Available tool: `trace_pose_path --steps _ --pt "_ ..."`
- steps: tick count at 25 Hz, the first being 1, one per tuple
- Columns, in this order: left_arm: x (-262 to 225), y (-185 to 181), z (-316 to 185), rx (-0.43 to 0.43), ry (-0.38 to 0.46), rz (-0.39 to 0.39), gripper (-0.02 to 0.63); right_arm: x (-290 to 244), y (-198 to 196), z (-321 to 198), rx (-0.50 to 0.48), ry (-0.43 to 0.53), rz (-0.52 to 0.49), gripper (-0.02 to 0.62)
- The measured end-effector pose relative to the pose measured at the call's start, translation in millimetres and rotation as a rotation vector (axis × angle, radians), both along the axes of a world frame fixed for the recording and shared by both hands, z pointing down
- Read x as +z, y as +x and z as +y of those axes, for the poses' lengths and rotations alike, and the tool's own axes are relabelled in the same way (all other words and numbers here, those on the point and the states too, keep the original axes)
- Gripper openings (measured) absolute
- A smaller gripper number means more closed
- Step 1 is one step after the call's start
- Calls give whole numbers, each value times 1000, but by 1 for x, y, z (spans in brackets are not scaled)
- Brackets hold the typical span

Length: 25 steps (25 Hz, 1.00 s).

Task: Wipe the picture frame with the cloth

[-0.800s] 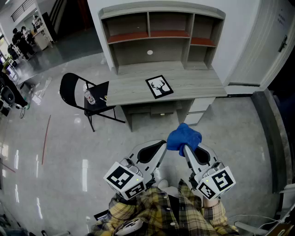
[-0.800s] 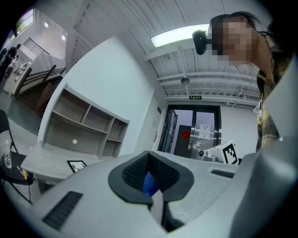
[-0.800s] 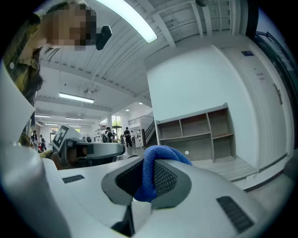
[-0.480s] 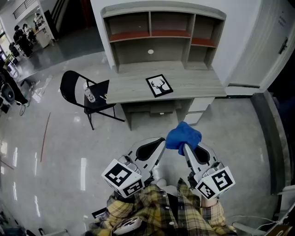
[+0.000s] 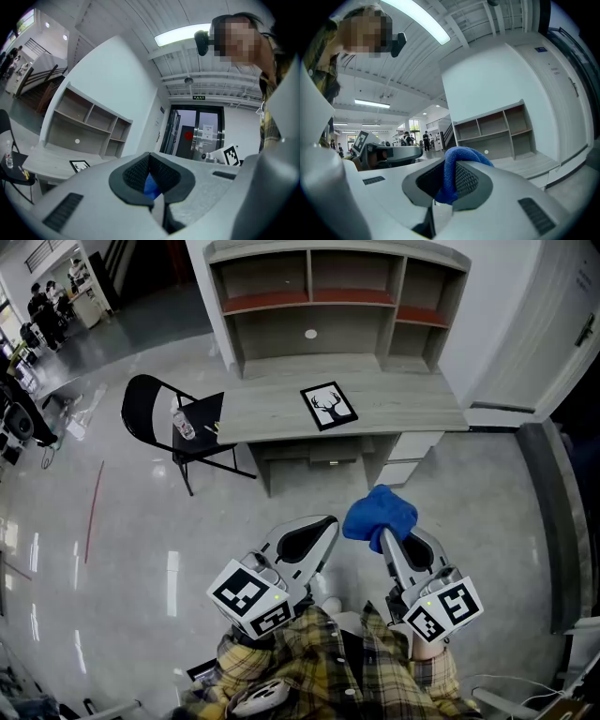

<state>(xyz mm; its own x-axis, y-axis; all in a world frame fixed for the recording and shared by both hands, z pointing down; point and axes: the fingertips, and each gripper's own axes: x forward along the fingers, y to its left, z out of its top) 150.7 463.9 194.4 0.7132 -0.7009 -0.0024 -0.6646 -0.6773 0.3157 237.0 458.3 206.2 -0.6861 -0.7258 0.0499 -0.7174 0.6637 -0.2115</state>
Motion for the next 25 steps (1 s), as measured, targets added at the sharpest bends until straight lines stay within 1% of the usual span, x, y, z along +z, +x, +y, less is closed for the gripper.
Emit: trace_pose_path --steps 4,10,16,21,25 --pt "6 -12 -35 10 -11 4 6 4 -14 -32 1 -10 4 49" --pt "9 -40 -115 32 -24 0 6 8 -45 -109 5 -30 7 49" --pt "14 -72 -190 59 -27 -7 6 12 -72 -180 31 -49 -1 49" --pt "24 -92 -224 88 -44 -2 6 18 -82 -216 88 -62 -7 49" --pt "32 -99 -242 107 -66 6 6 22 -81 -233 132 -77 -3 49"
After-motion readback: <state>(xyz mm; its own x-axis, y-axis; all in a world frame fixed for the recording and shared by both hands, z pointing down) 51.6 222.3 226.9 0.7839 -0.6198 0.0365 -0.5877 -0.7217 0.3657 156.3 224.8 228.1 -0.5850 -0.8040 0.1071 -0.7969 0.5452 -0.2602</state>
